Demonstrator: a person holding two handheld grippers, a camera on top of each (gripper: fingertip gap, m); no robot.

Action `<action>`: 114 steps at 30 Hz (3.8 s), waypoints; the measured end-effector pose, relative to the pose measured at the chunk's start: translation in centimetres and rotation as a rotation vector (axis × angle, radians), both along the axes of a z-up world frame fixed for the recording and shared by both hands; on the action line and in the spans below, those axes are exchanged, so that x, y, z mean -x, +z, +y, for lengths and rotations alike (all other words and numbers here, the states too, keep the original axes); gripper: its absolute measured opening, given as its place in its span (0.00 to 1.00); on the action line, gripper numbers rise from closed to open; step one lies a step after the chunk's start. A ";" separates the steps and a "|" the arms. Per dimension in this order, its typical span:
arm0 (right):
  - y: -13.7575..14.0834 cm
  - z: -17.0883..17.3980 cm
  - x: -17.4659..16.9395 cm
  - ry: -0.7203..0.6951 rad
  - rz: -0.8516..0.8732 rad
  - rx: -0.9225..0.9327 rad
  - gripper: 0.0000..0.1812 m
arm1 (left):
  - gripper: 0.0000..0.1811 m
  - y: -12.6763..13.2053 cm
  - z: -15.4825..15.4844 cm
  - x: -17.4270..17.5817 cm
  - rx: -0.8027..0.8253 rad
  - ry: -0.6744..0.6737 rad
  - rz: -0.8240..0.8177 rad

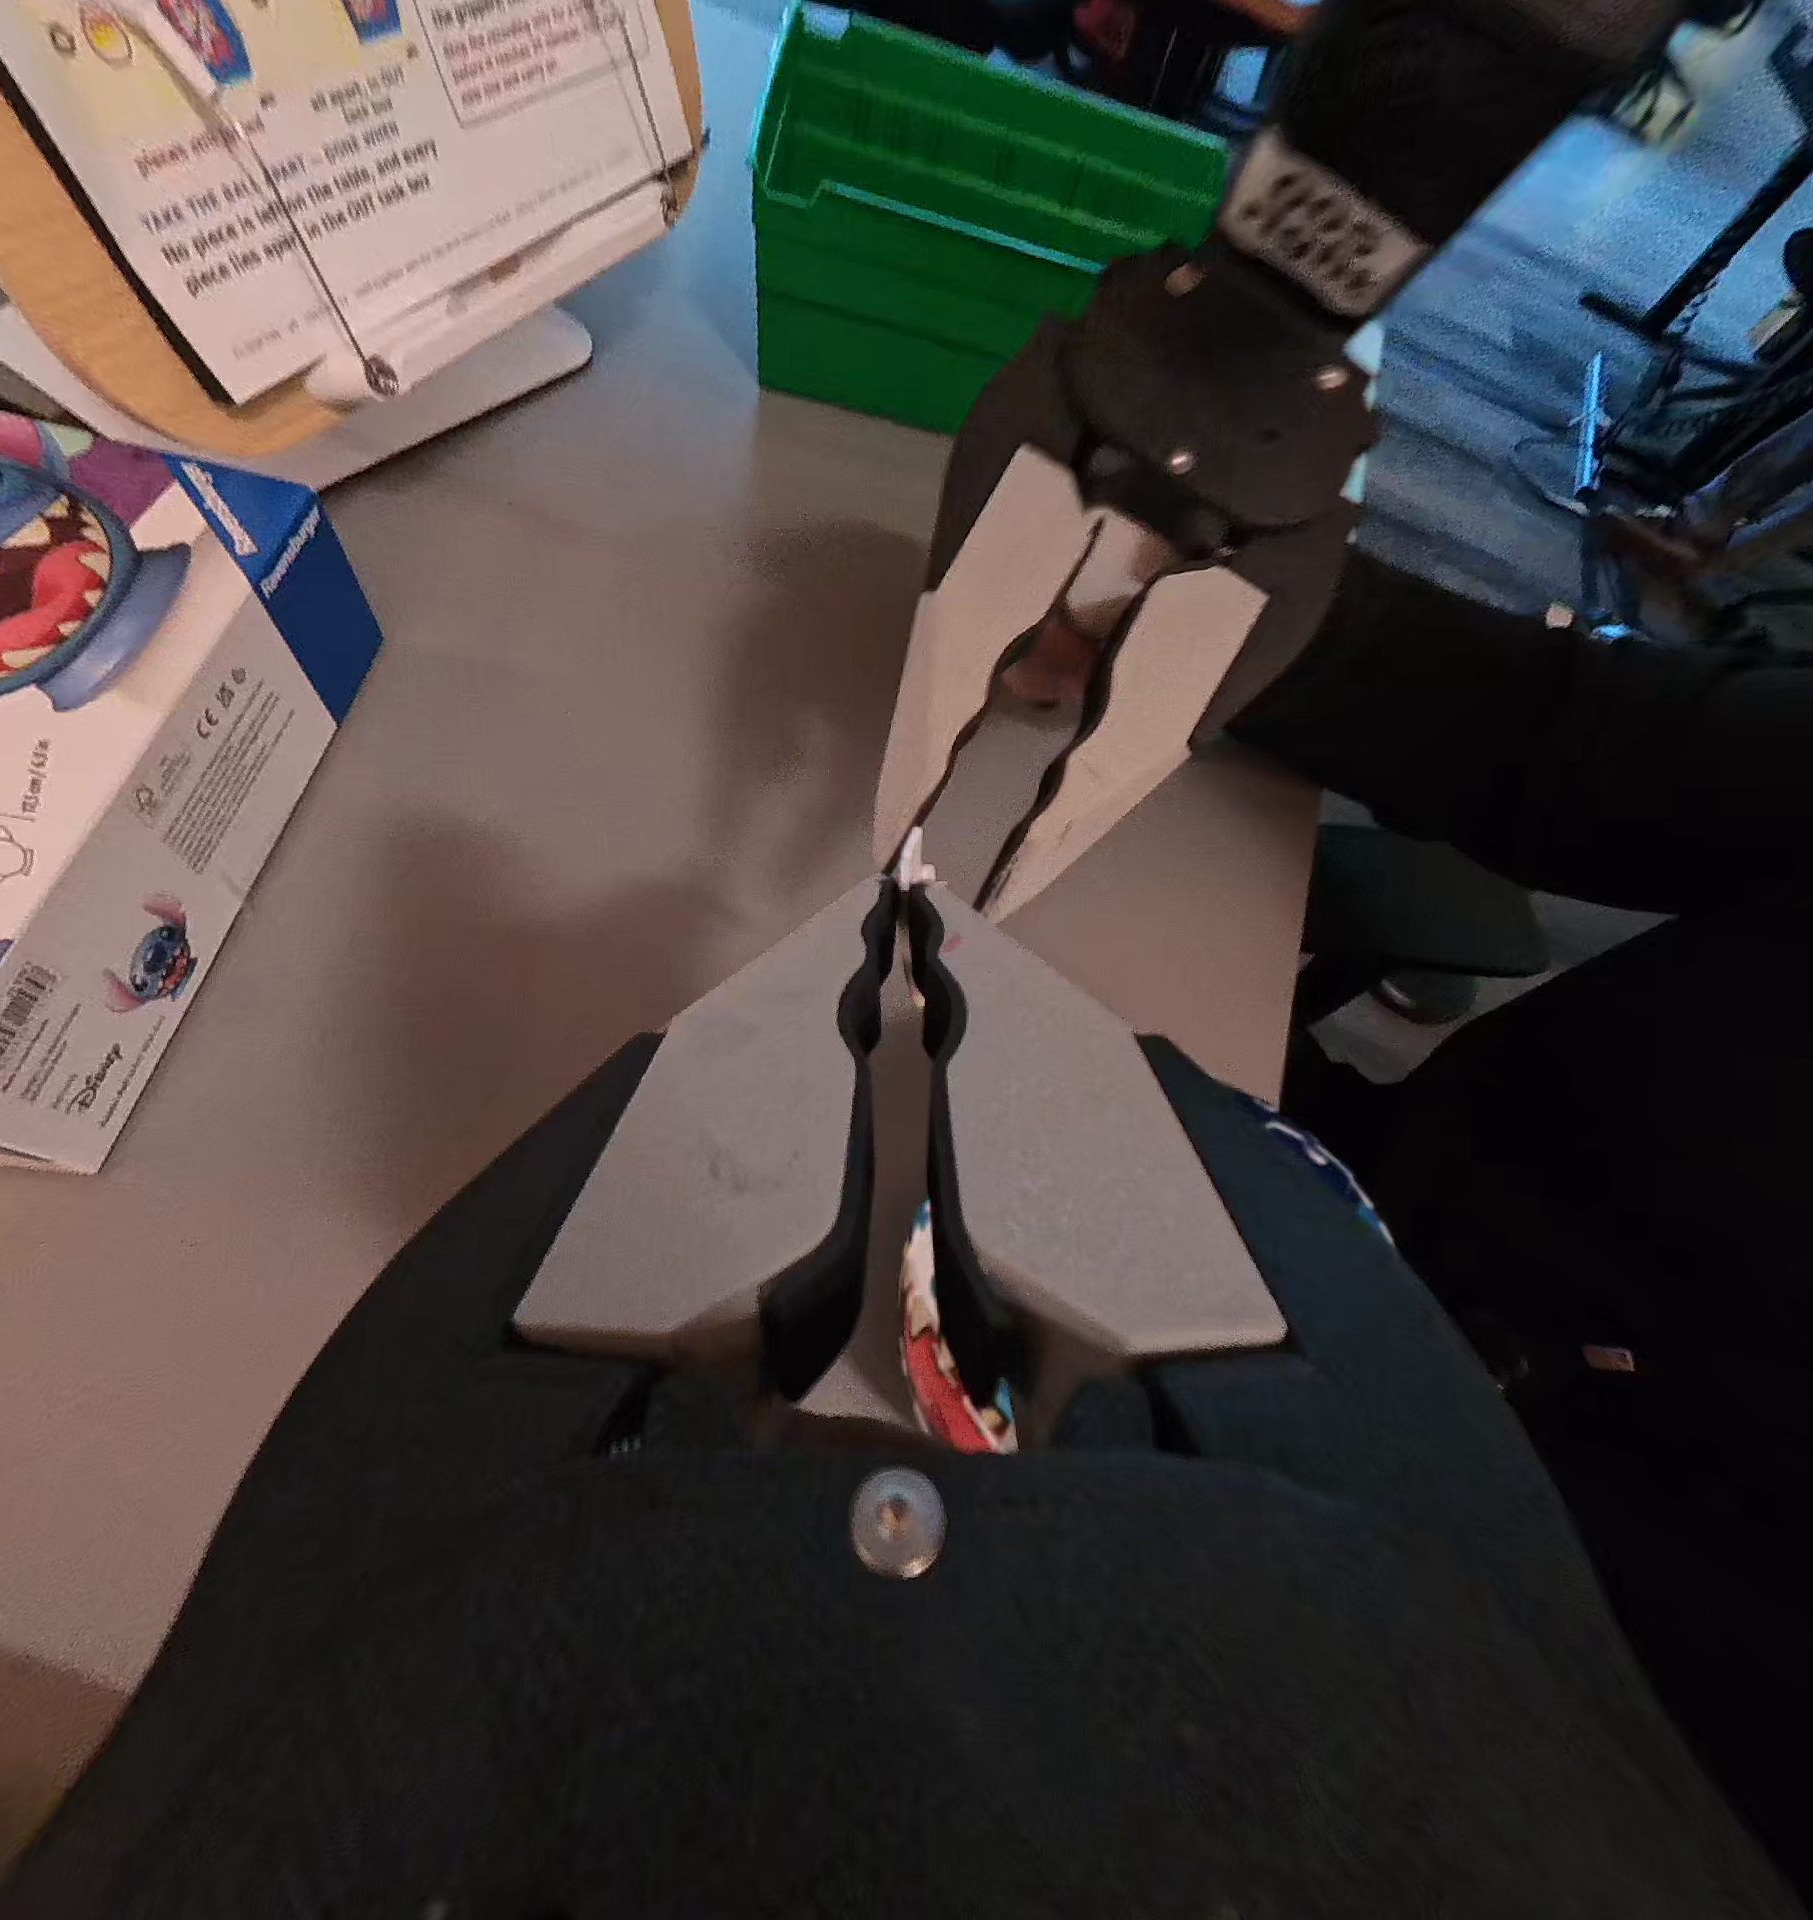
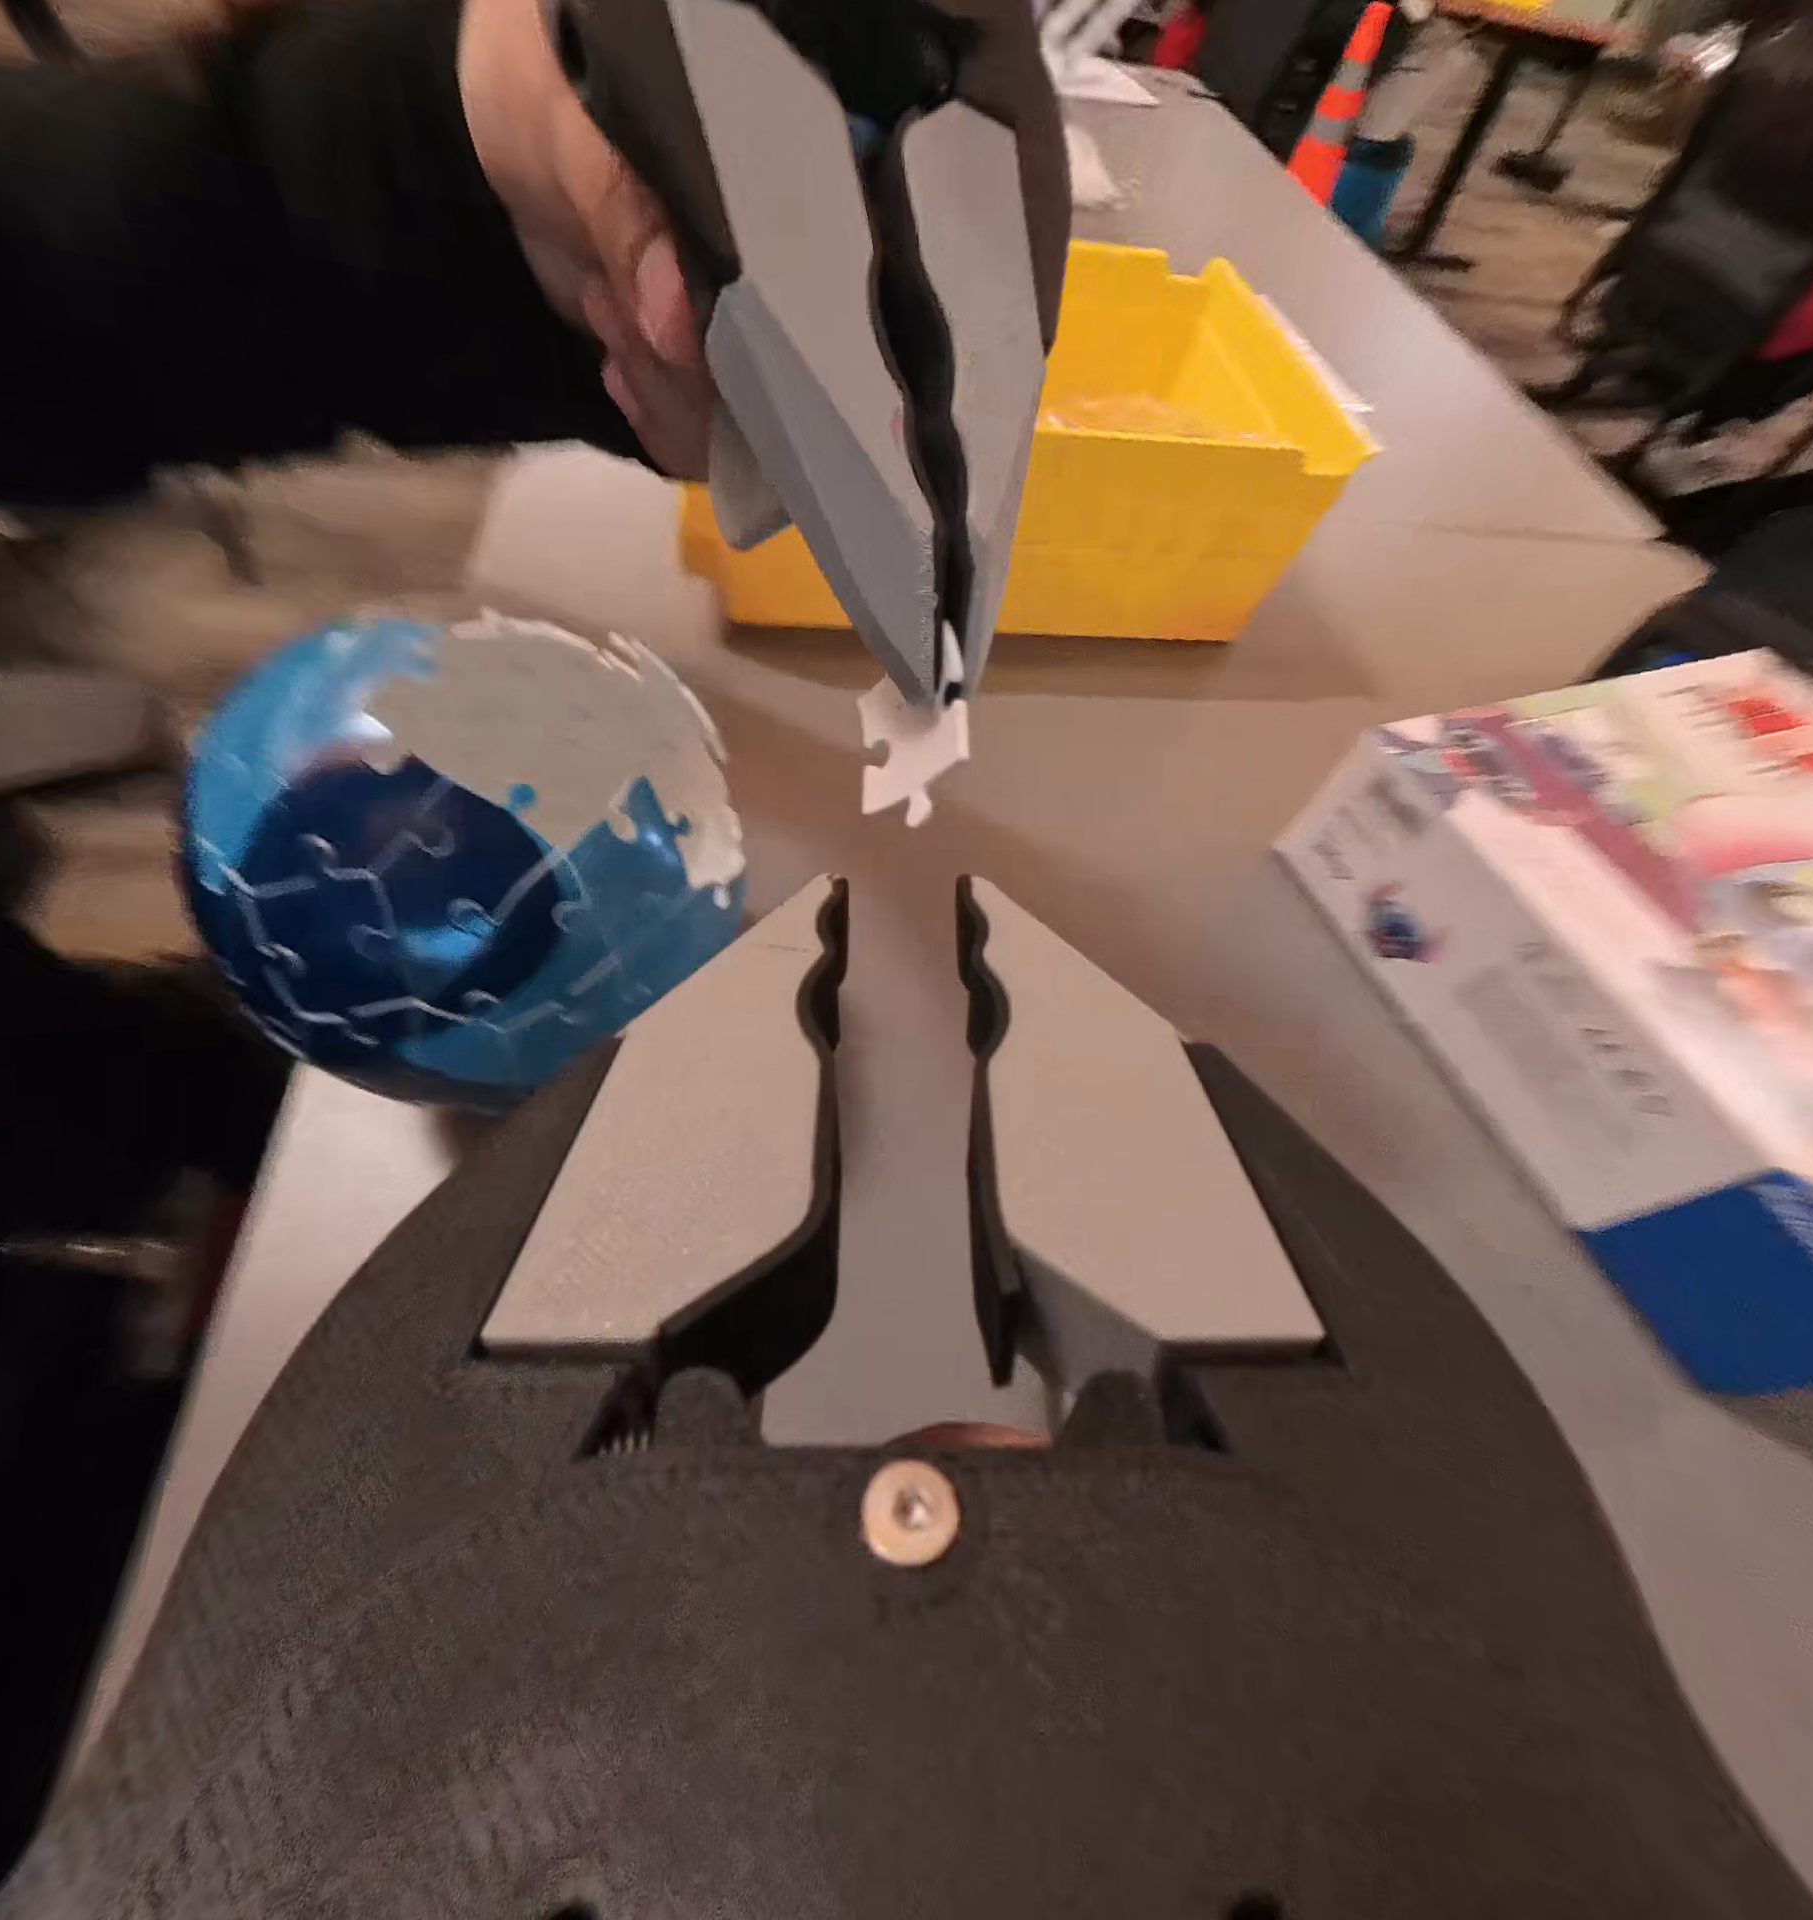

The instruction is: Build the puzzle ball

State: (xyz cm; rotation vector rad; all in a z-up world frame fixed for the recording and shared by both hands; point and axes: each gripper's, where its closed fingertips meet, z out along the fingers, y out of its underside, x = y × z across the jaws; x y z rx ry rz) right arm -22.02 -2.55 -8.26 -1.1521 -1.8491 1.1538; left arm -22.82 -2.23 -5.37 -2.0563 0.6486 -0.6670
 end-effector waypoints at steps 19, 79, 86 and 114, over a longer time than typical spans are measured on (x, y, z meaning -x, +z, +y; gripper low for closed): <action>1.6 -1.8 1.4 0.087 0.001 0.329 0.00 | 0.00 -1.7 -2.3 0.6 -0.038 0.018 0.164; -0.5 -5.4 2.9 0.163 -0.201 0.066 0.00 | 0.47 -3.8 -12.7 2.3 0.167 -0.171 -0.078; -0.9 -5.8 3.1 0.181 -0.215 0.070 0.00 | 0.49 -5.2 -14.0 1.5 0.193 -0.240 -0.054; -1.9 -6.0 2.8 0.281 -0.157 0.018 0.00 | 0.38 -3.3 -11.0 5.3 0.089 0.098 -0.018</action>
